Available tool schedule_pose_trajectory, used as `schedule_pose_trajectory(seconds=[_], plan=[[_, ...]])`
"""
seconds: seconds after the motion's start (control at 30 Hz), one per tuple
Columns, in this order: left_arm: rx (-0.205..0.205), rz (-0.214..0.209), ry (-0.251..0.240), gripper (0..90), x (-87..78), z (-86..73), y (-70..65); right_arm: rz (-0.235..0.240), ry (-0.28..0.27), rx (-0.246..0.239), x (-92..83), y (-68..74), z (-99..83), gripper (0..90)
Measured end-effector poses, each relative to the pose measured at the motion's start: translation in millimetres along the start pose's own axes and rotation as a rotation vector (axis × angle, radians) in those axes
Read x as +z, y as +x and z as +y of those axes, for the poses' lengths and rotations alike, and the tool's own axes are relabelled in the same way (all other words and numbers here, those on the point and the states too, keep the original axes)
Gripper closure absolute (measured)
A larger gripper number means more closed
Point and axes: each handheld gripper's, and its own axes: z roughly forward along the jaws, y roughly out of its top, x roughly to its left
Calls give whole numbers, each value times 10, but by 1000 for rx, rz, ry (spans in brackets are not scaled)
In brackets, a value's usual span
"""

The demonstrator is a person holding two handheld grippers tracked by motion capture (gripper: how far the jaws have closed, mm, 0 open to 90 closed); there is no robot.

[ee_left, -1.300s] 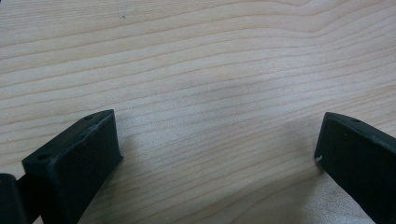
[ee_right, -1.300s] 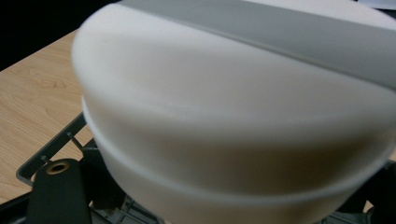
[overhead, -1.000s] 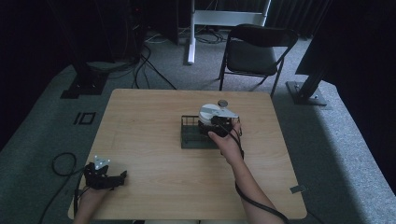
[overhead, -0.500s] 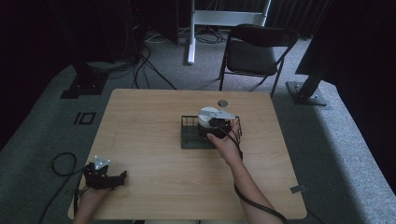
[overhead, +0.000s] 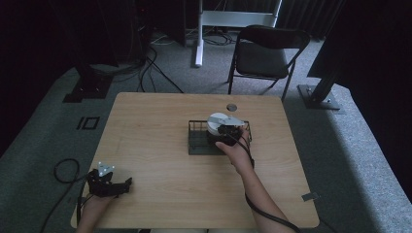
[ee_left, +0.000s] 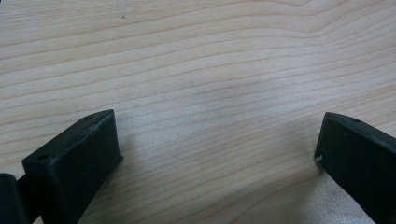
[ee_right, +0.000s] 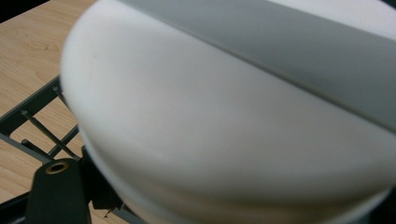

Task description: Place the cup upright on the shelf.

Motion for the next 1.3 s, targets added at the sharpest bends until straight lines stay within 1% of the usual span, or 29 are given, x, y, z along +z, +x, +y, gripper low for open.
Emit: schedule_pose_trajectory(seconds=[0.1,0.37,0.5,0.77,0.93,1.2,1.23,1.3], plan=[[1,0,1,2,-1,0,1,-2,-4,2,-22,-3,-13,175],[0,0,1,2,-1,0,0,20,-26,14,-87,-26,-39,151],[1,0,1,2,-1,1,1,26,-40,3,-122,-24,-44,151],[0,0,1,2,-1,0,0,32,-47,12,-177,-48,-62,151],[0,0,0,2,0,0,0,46,-56,6,-232,-61,-77,151],[1,0,1,2,-1,0,1,53,-60,0,-302,-71,-94,151],[0,0,1,2,-1,0,0,55,-66,-2,-345,-74,-106,151],[1,0,1,2,-1,0,0,56,-72,-2,-375,-81,-116,151]])
